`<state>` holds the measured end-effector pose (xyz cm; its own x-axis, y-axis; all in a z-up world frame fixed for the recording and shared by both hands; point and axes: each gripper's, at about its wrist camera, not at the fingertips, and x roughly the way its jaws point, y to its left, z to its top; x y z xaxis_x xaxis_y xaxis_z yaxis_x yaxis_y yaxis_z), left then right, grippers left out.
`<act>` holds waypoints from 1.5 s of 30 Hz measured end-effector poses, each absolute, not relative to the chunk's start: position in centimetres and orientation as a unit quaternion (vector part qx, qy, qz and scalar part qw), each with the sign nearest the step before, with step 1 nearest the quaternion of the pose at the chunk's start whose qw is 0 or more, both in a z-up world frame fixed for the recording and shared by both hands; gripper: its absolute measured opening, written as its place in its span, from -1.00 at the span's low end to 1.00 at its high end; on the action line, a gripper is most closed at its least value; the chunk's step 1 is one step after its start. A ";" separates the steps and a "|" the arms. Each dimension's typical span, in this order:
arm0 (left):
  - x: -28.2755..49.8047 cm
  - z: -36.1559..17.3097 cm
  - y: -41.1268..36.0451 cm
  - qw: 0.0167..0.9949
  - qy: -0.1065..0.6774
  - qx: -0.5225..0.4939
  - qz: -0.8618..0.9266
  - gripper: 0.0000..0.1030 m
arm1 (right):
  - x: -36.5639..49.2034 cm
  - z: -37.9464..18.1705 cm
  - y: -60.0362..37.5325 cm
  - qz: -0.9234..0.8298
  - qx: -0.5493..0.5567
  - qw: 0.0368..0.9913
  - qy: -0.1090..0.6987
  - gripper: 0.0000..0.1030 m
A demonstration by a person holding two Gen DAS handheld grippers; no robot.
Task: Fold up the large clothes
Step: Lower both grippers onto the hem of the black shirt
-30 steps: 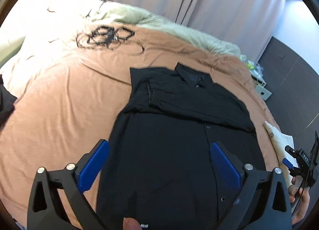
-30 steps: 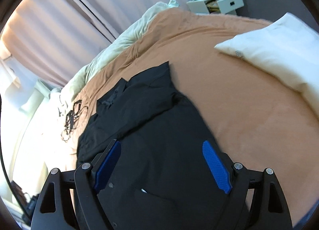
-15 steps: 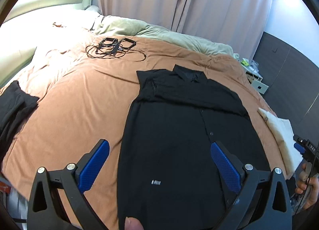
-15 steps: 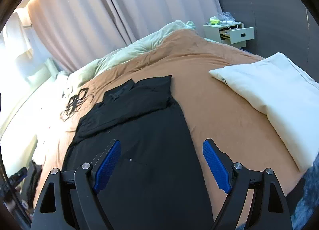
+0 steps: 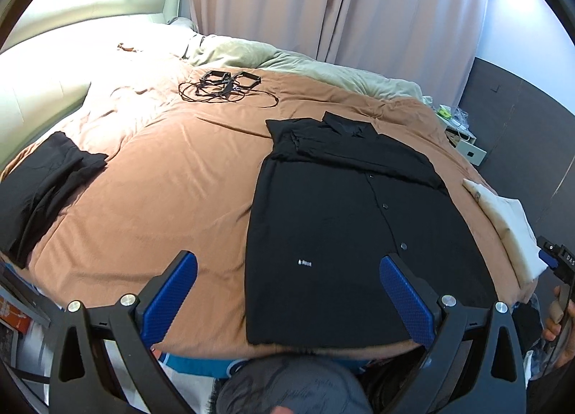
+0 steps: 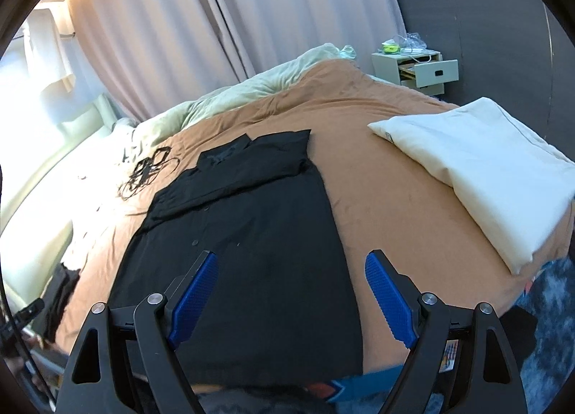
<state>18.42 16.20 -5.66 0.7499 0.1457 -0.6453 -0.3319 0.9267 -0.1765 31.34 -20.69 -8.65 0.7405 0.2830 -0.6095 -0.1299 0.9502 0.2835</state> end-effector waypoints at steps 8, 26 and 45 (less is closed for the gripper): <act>14.1 -6.1 14.7 0.933 0.312 -0.131 0.123 1.00 | 27.0 -8.6 -21.8 0.116 0.097 0.930 0.336 0.64; 11.8 -11.0 16.5 0.919 0.328 -0.163 0.145 0.57 | 25.0 -12.7 -23.4 0.106 0.093 0.920 0.366 0.61; 20.2 -20.1 19.1 0.864 0.436 -0.229 0.104 -0.17 | 31.3 -21.6 -23.5 0.128 0.168 0.862 0.462 0.07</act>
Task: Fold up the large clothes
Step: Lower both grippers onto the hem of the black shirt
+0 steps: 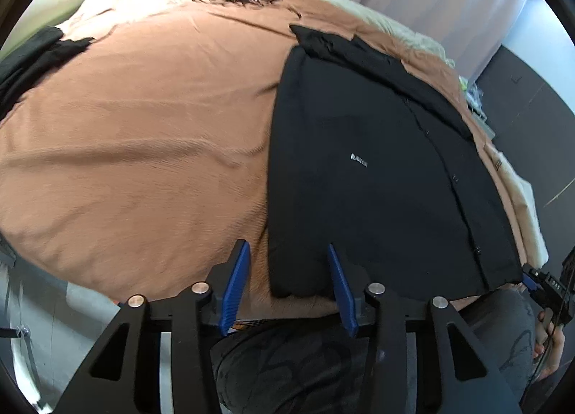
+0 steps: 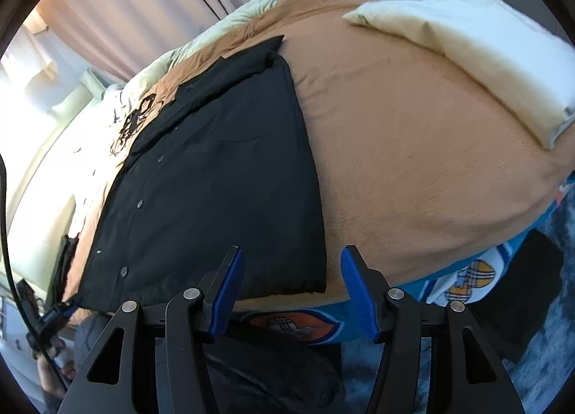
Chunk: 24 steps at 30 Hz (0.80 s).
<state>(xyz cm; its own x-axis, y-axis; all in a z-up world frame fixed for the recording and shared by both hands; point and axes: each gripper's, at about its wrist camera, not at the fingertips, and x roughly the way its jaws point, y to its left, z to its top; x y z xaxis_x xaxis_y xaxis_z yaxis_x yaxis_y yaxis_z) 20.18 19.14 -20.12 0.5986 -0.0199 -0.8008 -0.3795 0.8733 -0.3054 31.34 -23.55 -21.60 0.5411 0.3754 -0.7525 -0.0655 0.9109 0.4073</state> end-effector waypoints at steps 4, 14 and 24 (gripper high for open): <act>20.4 -20.6 19.1 0.862 0.437 -0.235 0.103 -0.18 | 32.0 -23.3 -22.9 0.130 0.167 0.849 0.484 -0.13; 20.4 -20.6 20.5 0.850 0.436 -0.287 0.074 -0.18 | 31.5 -24.6 -25.2 0.143 0.233 0.831 0.484 -0.13; 19.7 -20.9 20.9 0.841 0.424 -0.333 0.048 -0.18 | 30.9 -23.5 -25.9 0.204 0.305 0.823 0.434 -0.10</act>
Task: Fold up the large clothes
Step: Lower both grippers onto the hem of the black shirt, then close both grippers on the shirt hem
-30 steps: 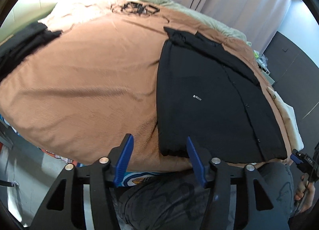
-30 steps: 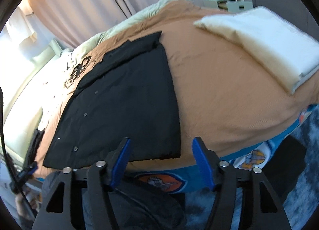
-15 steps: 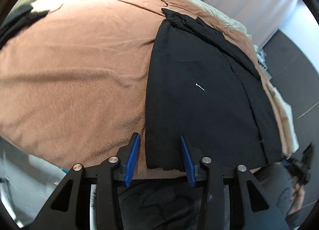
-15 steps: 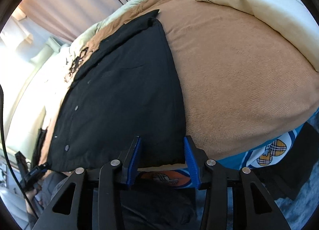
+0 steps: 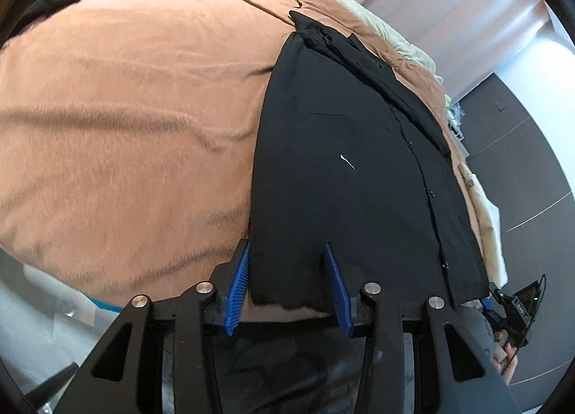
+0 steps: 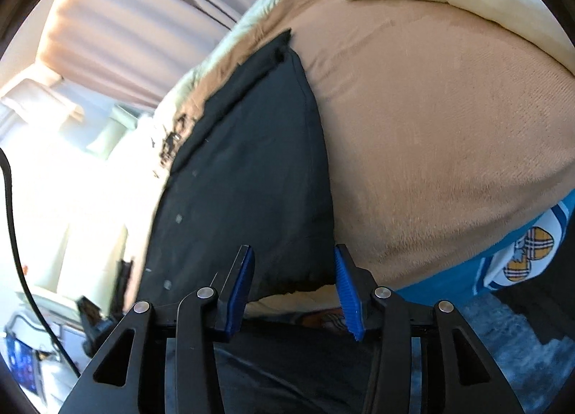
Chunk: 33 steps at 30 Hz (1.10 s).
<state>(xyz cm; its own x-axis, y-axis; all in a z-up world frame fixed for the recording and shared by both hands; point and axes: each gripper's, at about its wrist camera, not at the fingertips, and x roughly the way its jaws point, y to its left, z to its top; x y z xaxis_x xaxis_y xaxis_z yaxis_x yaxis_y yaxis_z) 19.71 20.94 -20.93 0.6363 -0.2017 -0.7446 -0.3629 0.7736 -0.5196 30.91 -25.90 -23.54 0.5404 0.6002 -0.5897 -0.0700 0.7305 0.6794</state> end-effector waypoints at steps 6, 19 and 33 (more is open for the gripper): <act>20.5 -20.8 20.6 0.845 0.421 -0.325 0.056 -0.18 | 31.7 -24.1 -25.1 0.212 0.321 0.813 0.438 -0.09; 20.9 -21.0 19.7 0.855 0.415 -0.301 0.084 -0.18 | 32.9 -24.5 -24.1 0.183 0.329 0.811 0.447 -0.36; 19.0 -16.4 19.4 0.880 0.351 -0.301 0.105 -0.74 | 31.4 -17.5 -23.3 0.214 0.307 0.848 0.376 -0.79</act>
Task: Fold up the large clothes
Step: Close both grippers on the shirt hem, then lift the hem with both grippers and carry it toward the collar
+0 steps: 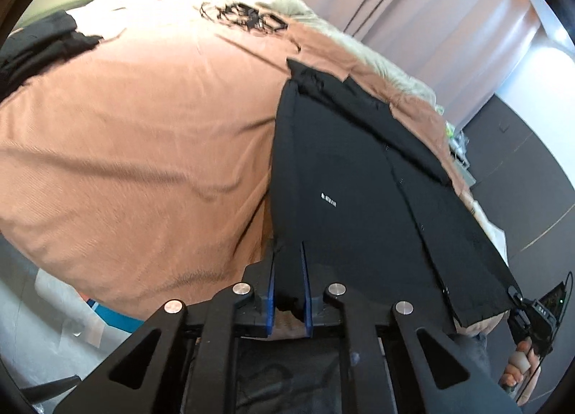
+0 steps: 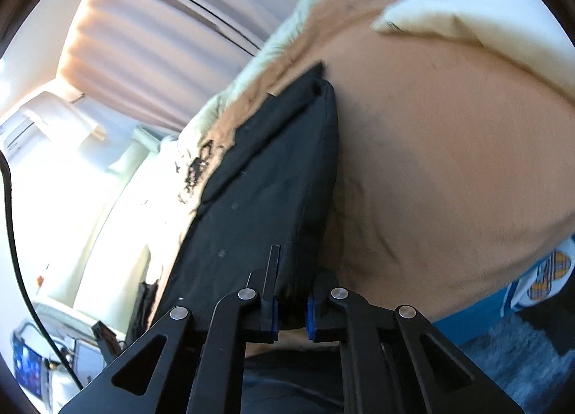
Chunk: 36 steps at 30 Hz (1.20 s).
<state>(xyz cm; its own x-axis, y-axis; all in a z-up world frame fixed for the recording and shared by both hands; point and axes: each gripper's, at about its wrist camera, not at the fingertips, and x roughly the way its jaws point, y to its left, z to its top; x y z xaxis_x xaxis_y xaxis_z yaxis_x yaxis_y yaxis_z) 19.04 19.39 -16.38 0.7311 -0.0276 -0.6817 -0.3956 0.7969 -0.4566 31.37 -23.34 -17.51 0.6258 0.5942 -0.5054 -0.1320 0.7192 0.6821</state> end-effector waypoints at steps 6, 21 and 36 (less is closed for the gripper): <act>16.3 -12.7 19.2 0.895 0.322 -0.289 0.105 -0.75 | 29.3 -14.0 -22.6 0.240 0.290 0.859 0.348 -0.80; 8.5 -4.3 17.4 0.930 0.229 -0.272 0.090 -0.76 | 21.9 -5.3 -22.9 0.286 0.258 0.880 0.279 -0.81; 0.0 2.0 16.0 0.950 0.131 -0.277 0.066 -0.76 | 15.6 1.4 -23.2 0.328 0.220 0.893 0.214 -0.81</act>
